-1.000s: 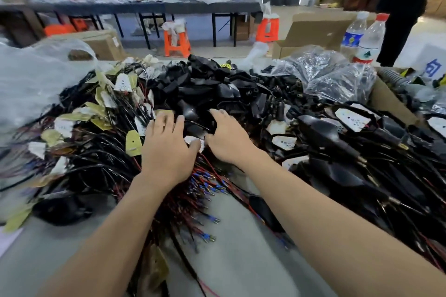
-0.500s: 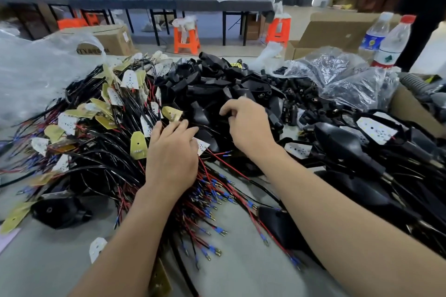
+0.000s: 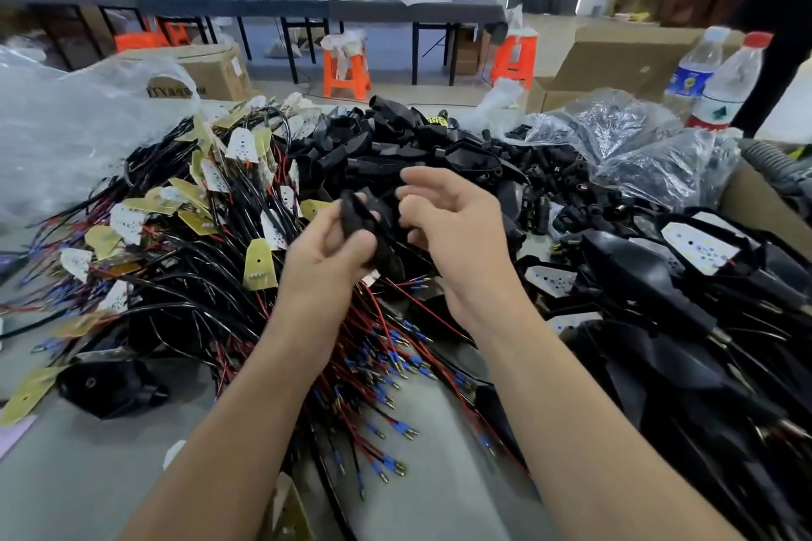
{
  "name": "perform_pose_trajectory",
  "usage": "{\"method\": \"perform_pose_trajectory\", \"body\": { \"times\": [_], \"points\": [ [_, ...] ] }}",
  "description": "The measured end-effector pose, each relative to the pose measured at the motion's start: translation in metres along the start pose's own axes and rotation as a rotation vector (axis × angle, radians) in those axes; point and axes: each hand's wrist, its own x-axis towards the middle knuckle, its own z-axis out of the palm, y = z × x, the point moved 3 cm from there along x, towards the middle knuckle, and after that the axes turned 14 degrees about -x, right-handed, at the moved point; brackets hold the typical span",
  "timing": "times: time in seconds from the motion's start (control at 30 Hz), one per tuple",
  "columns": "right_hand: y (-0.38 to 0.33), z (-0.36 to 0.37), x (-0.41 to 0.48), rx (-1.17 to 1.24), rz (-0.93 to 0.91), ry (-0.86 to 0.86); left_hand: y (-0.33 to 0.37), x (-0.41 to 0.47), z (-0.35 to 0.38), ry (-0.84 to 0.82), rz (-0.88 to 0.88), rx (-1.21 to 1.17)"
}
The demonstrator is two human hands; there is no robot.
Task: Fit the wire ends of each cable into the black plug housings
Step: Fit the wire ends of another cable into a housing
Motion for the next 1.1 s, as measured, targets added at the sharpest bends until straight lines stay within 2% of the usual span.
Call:
{"method": "perform_pose_trajectory", "body": {
  "times": [0.07, 0.17, 0.2, 0.27, 0.33, 0.43, 0.57, 0.67, 0.73, 0.8, 0.87, 0.9, 1.0, 1.1],
  "points": [
    [0.004, -0.006, 0.002, -0.298, -0.016, 0.034, 0.004, 0.006, -0.018, 0.048, -0.104, -0.269],
    [0.015, 0.017, -0.009, -0.925, -0.065, -0.275, 0.009, 0.012, -0.039, 0.010, -0.192, -0.508],
    [0.019, 0.026, -0.014, -1.066, -0.053, -0.327, 0.009, 0.013, -0.042, 0.020, -0.207, -0.543],
    [0.023, 0.037, -0.018, -1.217, -0.073, -0.276, 0.007, 0.013, -0.043, 0.013, -0.223, -0.557],
    [0.023, 0.038, -0.019, -1.277, -0.077, -0.207, 0.007, 0.012, -0.042, 0.010, -0.219, -0.561],
    [0.025, 0.031, -0.021, -1.342, -0.050, -0.205, 0.007, 0.011, -0.044, 0.025, -0.218, -0.558],
    [0.021, 0.018, -0.019, -1.198, 0.011, -0.354, 0.007, 0.010, -0.040, 0.021, -0.221, -0.539],
    [0.018, 0.010, -0.020, -1.150, 0.052, -0.370, 0.007, 0.009, -0.038, 0.021, -0.206, -0.523],
    [0.017, 0.007, -0.020, -1.198, 0.042, -0.319, 0.007, 0.008, -0.038, 0.014, -0.202, -0.524],
    [0.010, -0.003, -0.015, -1.147, 0.019, -0.130, 0.007, 0.007, -0.040, -0.018, -0.207, -0.487],
    [-0.006, -0.017, -0.006, -0.885, -0.012, 0.074, 0.007, 0.007, -0.039, -0.074, -0.212, -0.437],
    [-0.013, -0.023, 0.001, -0.696, -0.011, 0.110, 0.007, 0.007, -0.038, -0.105, -0.212, -0.426],
    [-0.033, -0.032, 0.015, -0.173, 0.064, 0.026, 0.007, 0.006, -0.033, -0.182, -0.216, -0.440],
    [-0.038, -0.033, 0.022, -0.041, 0.126, -0.080, 0.005, 0.002, -0.029, -0.225, -0.234, -0.440]
  ]
}}
